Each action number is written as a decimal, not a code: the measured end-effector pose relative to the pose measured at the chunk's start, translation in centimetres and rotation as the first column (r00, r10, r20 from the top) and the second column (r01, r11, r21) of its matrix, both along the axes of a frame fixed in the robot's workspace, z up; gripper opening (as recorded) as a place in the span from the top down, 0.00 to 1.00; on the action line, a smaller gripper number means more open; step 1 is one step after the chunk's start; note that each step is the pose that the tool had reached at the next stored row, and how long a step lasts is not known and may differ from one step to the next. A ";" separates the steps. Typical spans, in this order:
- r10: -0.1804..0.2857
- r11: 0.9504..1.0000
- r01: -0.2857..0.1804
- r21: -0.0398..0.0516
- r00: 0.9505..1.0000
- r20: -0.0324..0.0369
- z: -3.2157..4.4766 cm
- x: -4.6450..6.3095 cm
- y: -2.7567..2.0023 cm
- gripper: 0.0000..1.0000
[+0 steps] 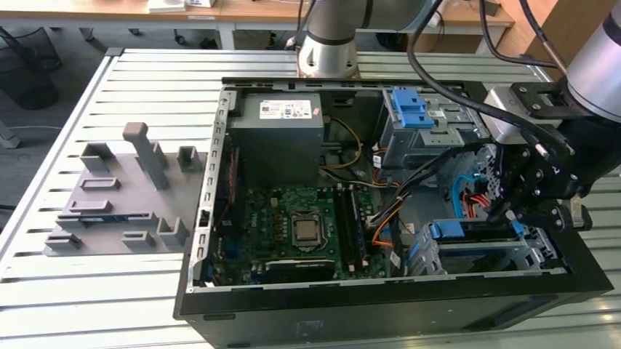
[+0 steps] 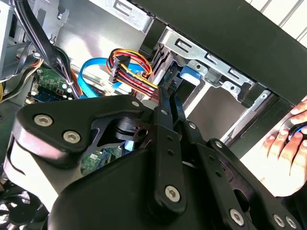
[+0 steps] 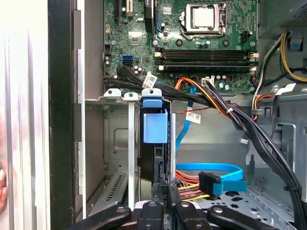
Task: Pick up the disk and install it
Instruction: 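Insert the first disk wire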
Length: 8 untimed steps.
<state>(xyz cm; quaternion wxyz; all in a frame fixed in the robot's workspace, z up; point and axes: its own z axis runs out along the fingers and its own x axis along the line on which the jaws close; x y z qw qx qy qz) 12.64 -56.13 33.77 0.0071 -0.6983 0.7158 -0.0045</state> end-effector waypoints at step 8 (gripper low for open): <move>0.000 1.000 0.000 0.000 1.000 0.000 -0.21 0.0 -0.05 0.84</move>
